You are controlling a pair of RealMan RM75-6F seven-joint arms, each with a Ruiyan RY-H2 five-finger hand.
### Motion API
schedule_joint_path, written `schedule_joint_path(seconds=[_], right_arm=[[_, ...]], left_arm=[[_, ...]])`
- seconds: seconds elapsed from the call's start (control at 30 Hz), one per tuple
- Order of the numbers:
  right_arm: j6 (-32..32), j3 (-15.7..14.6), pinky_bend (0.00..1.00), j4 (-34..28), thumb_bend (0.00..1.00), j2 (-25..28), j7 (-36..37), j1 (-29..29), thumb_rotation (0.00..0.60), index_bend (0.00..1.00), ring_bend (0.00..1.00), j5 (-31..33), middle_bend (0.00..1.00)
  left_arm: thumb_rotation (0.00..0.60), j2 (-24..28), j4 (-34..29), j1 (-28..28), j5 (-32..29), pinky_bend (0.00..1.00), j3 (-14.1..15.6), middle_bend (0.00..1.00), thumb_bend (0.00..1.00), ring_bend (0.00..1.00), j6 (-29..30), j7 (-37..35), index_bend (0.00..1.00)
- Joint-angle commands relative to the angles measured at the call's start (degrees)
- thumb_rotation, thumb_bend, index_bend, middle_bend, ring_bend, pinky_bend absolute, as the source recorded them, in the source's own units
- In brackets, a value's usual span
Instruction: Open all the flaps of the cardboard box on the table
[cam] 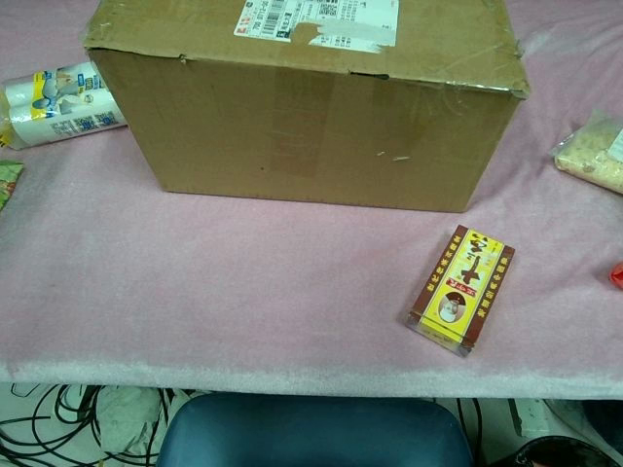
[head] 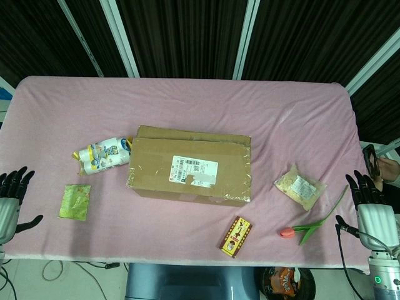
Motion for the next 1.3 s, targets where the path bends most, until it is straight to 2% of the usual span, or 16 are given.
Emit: schedule_joint_path(seconds=[0.03, 0.87, 0.93, 1.1, 1.23, 1.3], right_arm=[[-0.2, 0.0, 0.23, 0.0, 0.24, 0.0, 0.1, 0.0, 0.6, 0.0, 0.0, 0.1, 0.0], [-0.4, -0.2, 0.23, -0.4, 0.24, 0.1, 0.2, 0.0, 0.6, 0.0, 0.0, 0.2, 0.0], [-0.6, 0.0, 0.23, -0.4, 0.24, 0.1, 0.4, 0.0, 0.6, 0.0, 0.0, 0.5, 0.0], [-1.7, 0.2, 0.23, -0.2, 0.24, -0.1, 0.8, 0.4, 0.6, 0.0, 0.0, 1.6, 0.0], [-2.5, 0.5, 0.23, -0.4, 0.24, -0.1, 1.4, 0.6, 0.6, 0.0, 0.0, 2.5, 0.0], [-2.7, 0.4, 0.23, -0.6, 0.24, 0.0, 1.7, 0.7, 0.6, 0.0, 0.0, 2.5, 0.0]], left_arm=[[0.6, 0.1, -0.2, 0.0, -0.2, 0.0, 0.0, 0.0, 0.04, 0.0, -0.2, 0.0, 0.0], [0.6, 0.7, -1.6, -0.4, -2.0, 0.0, -0.1, 0.0, 0.05, 0.0, -2.0, 0.3, 0.0], [0.6, 1.1, -1.9, -0.5, -1.8, 0.0, -0.1, 0.0, 0.08, 0.0, -2.1, -0.2, 0.0], [0.6, 3.8, -5.5, -1.5, -1.7, 0.05, -0.9, 0.0, 0.28, 0.0, -2.9, -1.8, 0.0], [0.6, 8.3, -11.8, -5.0, -3.4, 0.07, -4.2, 0.0, 0.42, 0.0, -6.4, -3.9, 0.0], [0.6, 10.9, -14.7, -7.7, -5.3, 0.08, -6.3, 0.0, 0.49, 0.0, -10.0, -5.1, 0.0]])
